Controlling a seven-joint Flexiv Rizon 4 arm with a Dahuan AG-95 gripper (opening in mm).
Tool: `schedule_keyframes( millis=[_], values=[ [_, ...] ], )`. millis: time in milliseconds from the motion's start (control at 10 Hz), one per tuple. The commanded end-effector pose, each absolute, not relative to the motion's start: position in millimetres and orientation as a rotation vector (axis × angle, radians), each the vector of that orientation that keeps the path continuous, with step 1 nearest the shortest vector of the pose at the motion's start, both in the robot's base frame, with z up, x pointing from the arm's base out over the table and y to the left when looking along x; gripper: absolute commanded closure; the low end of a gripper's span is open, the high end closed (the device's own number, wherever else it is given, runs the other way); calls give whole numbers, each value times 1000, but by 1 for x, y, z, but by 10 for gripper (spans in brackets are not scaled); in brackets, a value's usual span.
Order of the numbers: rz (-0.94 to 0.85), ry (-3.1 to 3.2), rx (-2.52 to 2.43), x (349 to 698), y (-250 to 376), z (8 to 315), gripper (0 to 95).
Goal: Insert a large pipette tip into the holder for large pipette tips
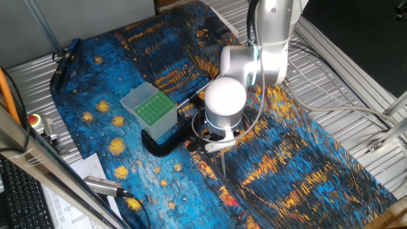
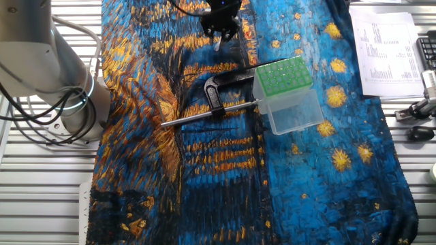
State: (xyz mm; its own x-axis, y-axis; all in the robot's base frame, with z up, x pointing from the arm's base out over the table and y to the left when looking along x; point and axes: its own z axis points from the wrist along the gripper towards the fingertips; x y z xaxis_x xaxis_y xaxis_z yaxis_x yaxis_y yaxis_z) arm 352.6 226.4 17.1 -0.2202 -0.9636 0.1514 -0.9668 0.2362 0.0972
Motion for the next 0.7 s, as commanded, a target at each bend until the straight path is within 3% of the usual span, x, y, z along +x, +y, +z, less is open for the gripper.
schedule_keyframes(
  millis=[100, 700],
  values=[
    [28, -2320, 1835, 352, 227, 17, 760],
    [26, -2339, 1825, 352, 227, 11, 760]
  ],
)
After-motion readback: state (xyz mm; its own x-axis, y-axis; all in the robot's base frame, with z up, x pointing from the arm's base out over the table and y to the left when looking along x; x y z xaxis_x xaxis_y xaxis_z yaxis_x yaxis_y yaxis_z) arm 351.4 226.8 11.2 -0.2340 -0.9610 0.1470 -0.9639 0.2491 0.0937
